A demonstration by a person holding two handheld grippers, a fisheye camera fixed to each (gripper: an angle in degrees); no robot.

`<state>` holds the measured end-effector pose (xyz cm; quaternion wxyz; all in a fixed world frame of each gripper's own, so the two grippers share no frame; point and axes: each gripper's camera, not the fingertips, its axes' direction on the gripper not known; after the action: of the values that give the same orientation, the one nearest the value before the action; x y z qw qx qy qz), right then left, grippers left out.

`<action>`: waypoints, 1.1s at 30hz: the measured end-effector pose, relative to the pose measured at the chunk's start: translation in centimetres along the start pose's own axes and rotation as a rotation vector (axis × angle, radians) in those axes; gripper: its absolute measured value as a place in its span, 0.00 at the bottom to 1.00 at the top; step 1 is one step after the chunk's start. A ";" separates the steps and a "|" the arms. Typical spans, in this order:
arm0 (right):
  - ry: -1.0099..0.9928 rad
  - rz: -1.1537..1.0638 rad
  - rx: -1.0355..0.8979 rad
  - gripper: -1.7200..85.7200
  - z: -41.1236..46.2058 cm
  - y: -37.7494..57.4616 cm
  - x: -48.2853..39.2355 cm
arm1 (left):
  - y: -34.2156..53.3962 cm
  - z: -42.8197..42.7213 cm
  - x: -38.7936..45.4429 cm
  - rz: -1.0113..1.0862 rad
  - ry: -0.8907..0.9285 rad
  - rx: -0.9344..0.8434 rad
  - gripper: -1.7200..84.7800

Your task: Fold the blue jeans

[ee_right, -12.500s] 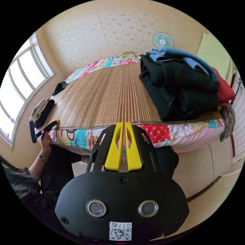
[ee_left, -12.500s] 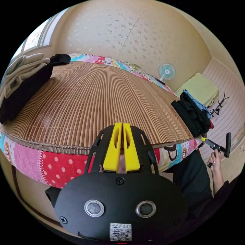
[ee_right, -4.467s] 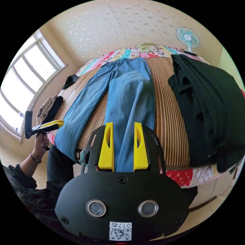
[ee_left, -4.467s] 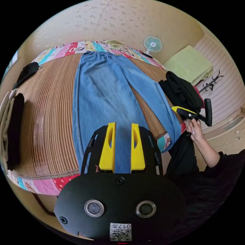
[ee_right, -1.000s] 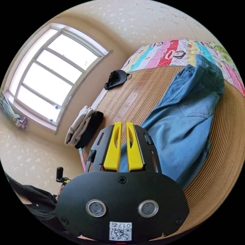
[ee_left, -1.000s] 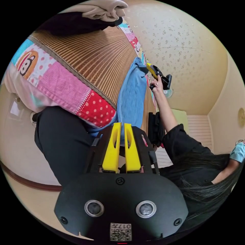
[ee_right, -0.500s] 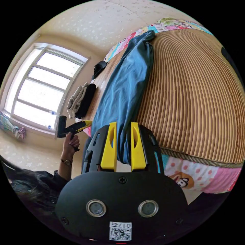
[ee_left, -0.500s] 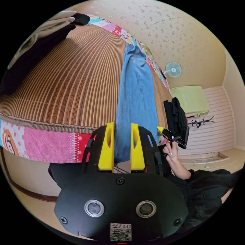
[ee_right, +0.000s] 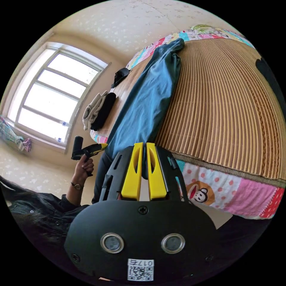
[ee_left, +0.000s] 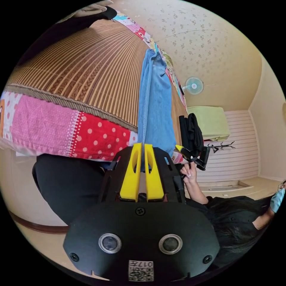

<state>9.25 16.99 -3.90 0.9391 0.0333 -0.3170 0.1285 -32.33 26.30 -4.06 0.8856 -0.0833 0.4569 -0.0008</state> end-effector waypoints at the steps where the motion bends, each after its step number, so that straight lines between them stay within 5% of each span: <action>1: 0.000 0.014 0.011 0.06 -0.2 0.2 0.0 | 0.0 0.0 0.1 -0.001 -0.012 0.000 0.01; 33: 0.191 0.025 -0.058 0.06 4.2 2.6 -3.3 | -1.2 1.0 2.0 -0.020 -0.062 -0.038 0.01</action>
<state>3.54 18.12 -2.57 0.9640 -0.0104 -0.2298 0.1337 -30.28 25.10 -4.90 0.8976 -0.1046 0.4283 0.0017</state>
